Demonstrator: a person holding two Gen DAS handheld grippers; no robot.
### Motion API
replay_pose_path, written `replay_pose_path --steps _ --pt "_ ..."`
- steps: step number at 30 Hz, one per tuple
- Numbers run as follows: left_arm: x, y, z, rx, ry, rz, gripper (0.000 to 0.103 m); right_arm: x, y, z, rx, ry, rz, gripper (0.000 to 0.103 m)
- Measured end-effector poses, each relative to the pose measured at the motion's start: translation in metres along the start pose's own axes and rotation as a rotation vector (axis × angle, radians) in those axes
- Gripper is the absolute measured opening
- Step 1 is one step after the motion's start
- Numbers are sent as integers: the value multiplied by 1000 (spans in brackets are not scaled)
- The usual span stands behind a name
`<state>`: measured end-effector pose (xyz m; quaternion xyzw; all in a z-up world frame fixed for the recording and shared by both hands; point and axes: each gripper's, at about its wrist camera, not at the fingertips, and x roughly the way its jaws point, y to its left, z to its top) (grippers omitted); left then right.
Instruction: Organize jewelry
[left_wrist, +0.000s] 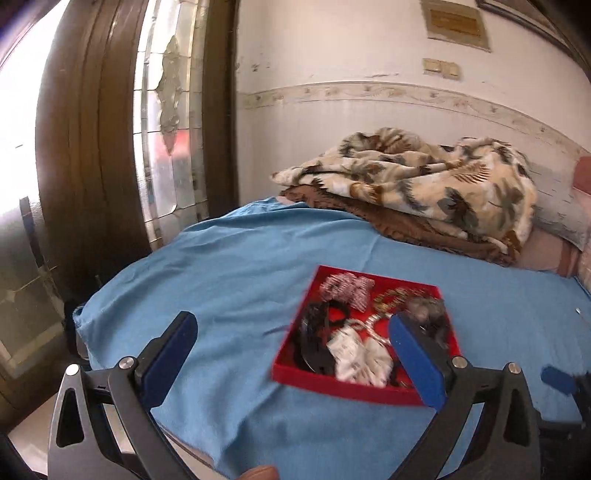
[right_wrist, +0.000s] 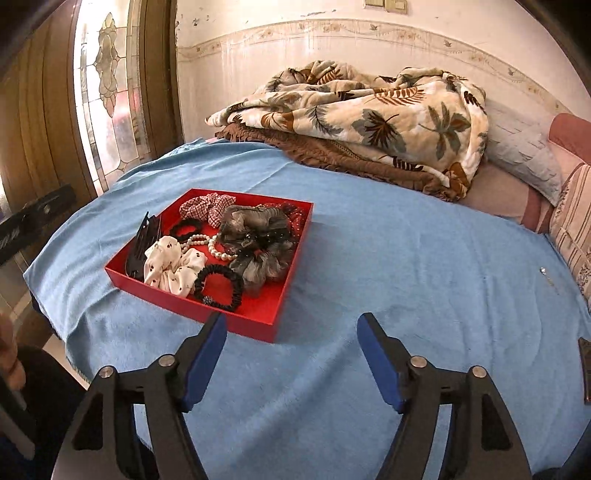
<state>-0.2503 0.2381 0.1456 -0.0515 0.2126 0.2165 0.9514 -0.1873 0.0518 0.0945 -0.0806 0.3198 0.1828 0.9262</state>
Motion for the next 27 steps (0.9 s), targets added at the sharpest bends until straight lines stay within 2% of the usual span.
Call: replay_pose_path --steps 6,15,27 --pt "-14 -15 -7 50 89 -19 103 -9 -12 -5 28 -4 -29 81" --pt "-19 -25 -21 87 129 -32 103 -13 -10 -10 25 -2 -35 83" --pt "-12 -24 -26 80 171 -44 103 -9 -8 -11 22 8 -45 85"
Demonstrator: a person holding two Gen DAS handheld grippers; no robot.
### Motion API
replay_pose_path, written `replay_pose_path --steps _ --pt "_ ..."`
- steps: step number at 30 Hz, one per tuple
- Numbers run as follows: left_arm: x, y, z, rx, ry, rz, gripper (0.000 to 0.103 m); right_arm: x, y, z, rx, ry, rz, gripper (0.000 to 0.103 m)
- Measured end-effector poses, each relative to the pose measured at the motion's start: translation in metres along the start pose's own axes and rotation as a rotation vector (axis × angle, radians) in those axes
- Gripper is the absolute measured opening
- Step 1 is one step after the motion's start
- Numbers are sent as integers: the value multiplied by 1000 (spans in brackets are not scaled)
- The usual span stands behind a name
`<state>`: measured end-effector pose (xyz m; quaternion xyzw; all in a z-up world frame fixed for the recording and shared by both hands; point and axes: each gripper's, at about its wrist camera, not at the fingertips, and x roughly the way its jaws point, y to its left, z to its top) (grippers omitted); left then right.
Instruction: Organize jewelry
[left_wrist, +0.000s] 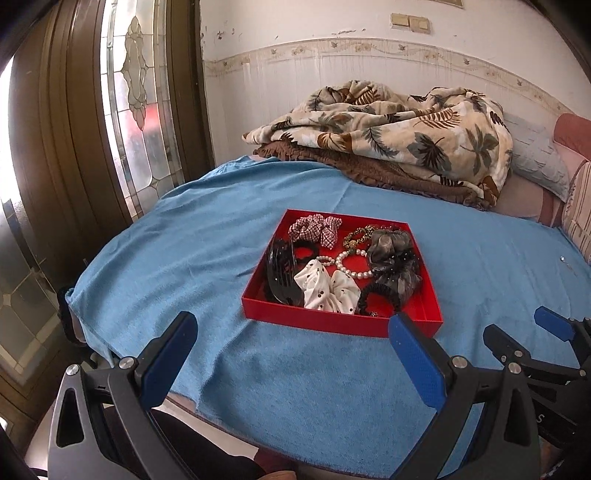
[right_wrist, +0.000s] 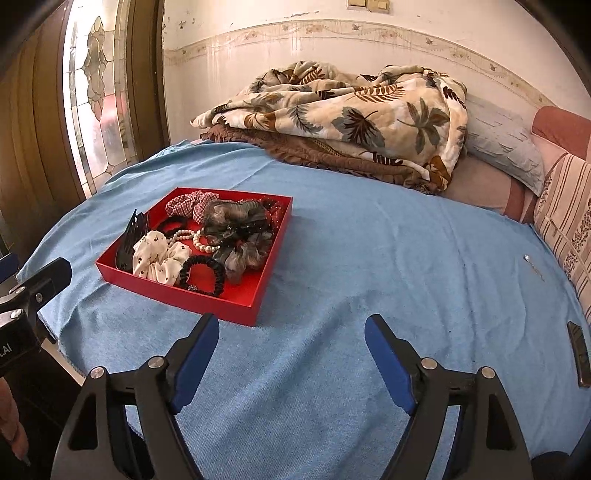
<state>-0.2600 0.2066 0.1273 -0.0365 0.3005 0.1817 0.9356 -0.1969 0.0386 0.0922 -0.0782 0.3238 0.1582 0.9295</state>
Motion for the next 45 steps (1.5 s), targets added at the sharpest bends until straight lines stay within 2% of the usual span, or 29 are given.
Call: replay_pose_path --steps 7,45 --pt "7 4 -3 -15 31 -15 103 2 5 0 -11 3 -5 85" --pt "22 8 -12 -12 86 -41 103 8 7 -4 -18 15 -6 87"
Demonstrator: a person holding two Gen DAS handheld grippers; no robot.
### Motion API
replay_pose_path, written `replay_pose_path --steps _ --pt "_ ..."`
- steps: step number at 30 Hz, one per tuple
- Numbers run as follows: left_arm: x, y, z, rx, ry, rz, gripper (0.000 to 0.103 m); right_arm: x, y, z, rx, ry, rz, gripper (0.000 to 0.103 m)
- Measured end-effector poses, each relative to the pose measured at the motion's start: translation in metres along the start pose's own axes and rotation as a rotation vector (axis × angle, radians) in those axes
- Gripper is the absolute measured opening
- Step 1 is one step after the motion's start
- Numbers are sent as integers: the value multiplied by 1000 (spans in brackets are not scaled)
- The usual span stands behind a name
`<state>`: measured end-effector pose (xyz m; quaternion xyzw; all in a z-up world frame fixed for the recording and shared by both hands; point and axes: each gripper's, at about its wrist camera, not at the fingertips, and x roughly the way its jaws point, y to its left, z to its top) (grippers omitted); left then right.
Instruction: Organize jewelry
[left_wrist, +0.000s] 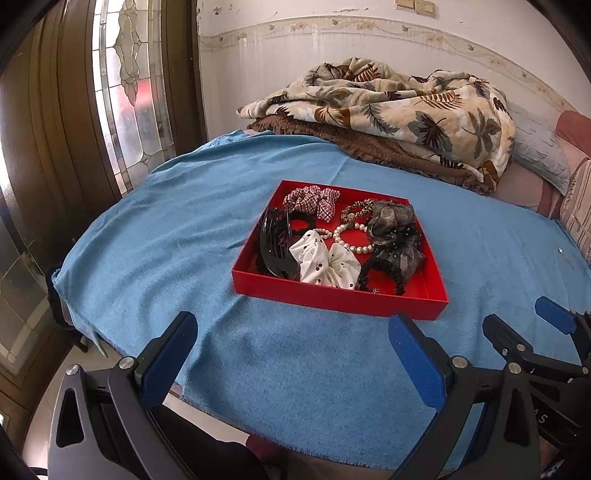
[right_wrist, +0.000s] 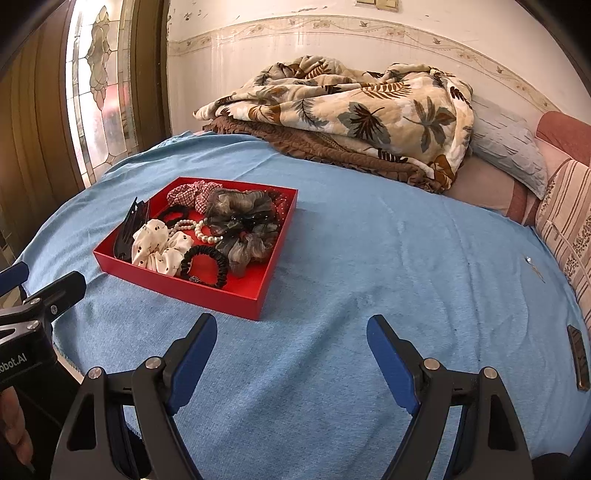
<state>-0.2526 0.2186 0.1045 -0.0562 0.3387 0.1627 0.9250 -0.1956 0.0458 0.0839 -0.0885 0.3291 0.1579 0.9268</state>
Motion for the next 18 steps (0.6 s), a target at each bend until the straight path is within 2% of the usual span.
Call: replay_pose_path --steps 10,18 --pt "1 1 2 0 8 -3 103 -3 0 -1 -9 -13 8 87" --pt "-2 -6 2 21 14 29 103 -8 -7 0 6 -25 30 87"
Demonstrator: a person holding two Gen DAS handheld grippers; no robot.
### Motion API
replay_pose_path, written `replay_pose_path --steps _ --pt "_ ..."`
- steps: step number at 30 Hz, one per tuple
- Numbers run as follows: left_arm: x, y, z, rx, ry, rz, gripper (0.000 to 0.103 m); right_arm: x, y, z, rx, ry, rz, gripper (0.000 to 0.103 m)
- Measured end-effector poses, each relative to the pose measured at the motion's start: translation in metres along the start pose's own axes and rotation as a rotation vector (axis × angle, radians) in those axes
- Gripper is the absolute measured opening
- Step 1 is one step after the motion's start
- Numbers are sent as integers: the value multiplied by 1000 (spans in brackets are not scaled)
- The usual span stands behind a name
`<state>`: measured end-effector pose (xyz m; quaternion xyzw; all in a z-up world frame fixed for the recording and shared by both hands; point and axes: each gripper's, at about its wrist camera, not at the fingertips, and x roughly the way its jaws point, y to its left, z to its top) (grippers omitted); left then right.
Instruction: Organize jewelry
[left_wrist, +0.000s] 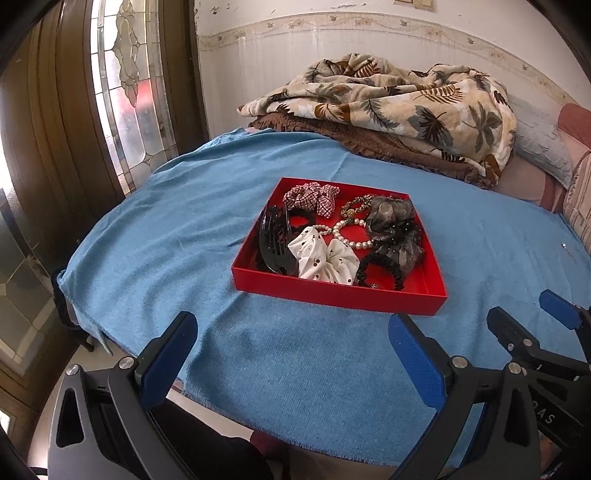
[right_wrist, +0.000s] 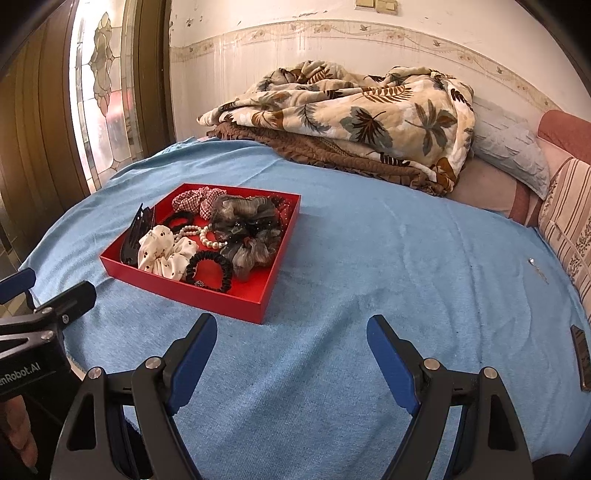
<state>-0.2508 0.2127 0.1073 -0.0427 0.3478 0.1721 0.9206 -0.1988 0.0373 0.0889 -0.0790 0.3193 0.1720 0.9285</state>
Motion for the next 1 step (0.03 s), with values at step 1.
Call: replay_pose_path --steps 1 --pt "0 0 1 -1 3 3 103 -1 -2 0 3 -3 1 87"
